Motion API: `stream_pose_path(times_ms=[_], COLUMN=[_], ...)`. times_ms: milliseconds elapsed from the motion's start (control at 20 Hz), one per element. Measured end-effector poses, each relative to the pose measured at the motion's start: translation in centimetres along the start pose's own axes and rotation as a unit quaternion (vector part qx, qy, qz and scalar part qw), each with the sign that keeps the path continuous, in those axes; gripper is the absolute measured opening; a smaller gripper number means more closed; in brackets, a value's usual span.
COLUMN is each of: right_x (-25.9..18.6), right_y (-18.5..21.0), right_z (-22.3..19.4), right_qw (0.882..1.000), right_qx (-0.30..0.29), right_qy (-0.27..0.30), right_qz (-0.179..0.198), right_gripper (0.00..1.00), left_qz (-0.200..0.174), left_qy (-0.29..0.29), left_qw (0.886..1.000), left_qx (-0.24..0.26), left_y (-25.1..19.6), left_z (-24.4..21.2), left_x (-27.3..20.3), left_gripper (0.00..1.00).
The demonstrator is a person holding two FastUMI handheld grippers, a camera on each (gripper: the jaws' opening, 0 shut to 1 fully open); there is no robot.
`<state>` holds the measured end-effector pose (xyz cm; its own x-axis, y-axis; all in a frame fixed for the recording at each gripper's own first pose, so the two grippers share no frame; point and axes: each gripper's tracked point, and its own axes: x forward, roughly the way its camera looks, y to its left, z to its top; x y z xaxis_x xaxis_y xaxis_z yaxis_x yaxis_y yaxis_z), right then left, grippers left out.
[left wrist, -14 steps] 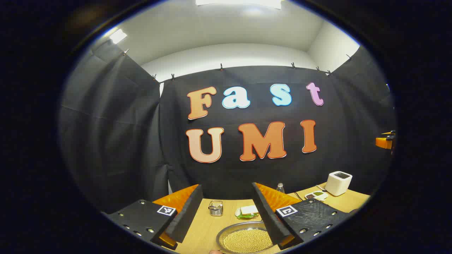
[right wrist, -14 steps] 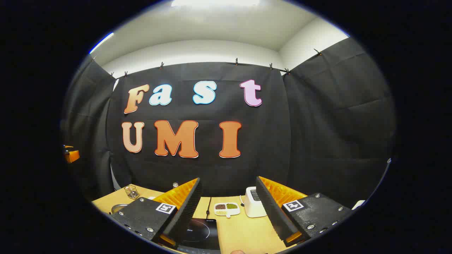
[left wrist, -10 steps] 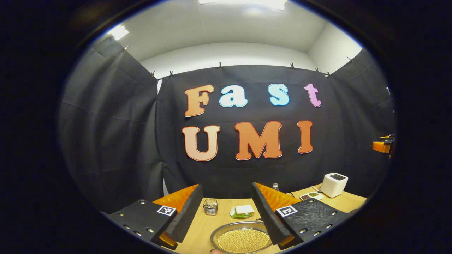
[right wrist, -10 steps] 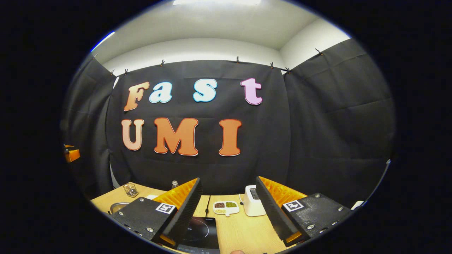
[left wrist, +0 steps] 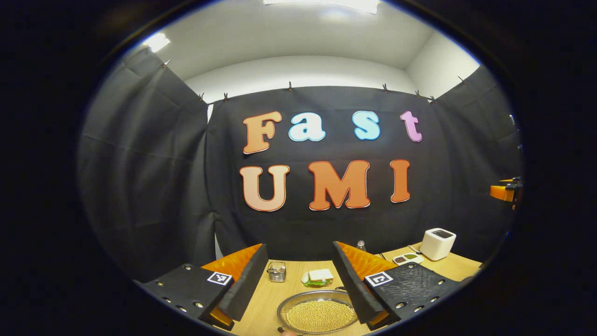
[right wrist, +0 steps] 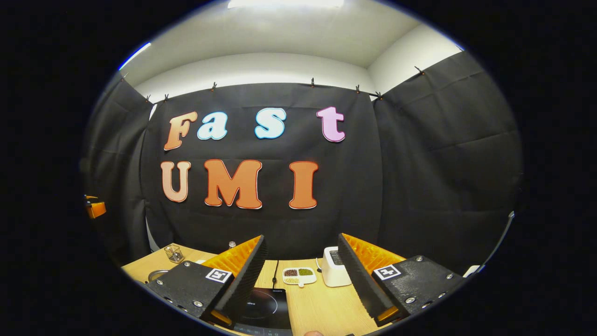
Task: First push the handle of the pot to place it horizontally, then grasp the pot with both hands and set it on the induction cooktop.
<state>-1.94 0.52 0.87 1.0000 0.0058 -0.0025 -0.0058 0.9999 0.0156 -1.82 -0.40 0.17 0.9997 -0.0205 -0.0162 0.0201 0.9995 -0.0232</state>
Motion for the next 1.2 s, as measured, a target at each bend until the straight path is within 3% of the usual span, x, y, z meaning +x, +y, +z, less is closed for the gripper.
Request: stream_pose_path(times_ms=[400, 450, 500, 1050, 1150, 1200], right_x=[-1.6, -1.7, -1.9, -2.8, -2.8, -2.9], right_y=[-0.4, -0.4, -0.4, 1.1, 0.7, 0.6], right_z=[0.2, 0.1, -0.1, -0.9, -0.7, -0.5], right_qw=[1.000, 1.000, 1.000, 0.999, 1.000, 1.000], right_qx=[-0.004, -0.002, 0.000, 0.002, 0.002, 0.004], right_qy=[0.002, 0.003, 0.006, 0.018, 0.015, 0.012], right_qz=[0.004, 0.005, 0.005, 0.027, 0.021, 0.018], right_gripper=[0.95, 1.00, 0.95, 0.95, 0.95, 1.00], left_qz=[0.014, 0.010, 0.007, 0.019, 0.025, 0.025], left_qy=[-0.002, -0.003, -0.003, -0.016, -0.023, -0.024], left_qw=[1.000, 1.000, 1.000, 1.000, 0.999, 0.999], left_qx=[-0.004, -0.005, -0.005, 0.001, 0.007, 0.008], left_y=[1.0, 0.7, 0.3, 1.6, 2.0, 2.0], left_z=[0.5, 0.6, 0.5, 0.3, 0.6, 0.5], left_x=[-2.4, -2.7, -3.0, -4.3, -4.2, -4.4], left_gripper=[0.88, 0.88, 0.89, 0.88, 0.94, 0.82])
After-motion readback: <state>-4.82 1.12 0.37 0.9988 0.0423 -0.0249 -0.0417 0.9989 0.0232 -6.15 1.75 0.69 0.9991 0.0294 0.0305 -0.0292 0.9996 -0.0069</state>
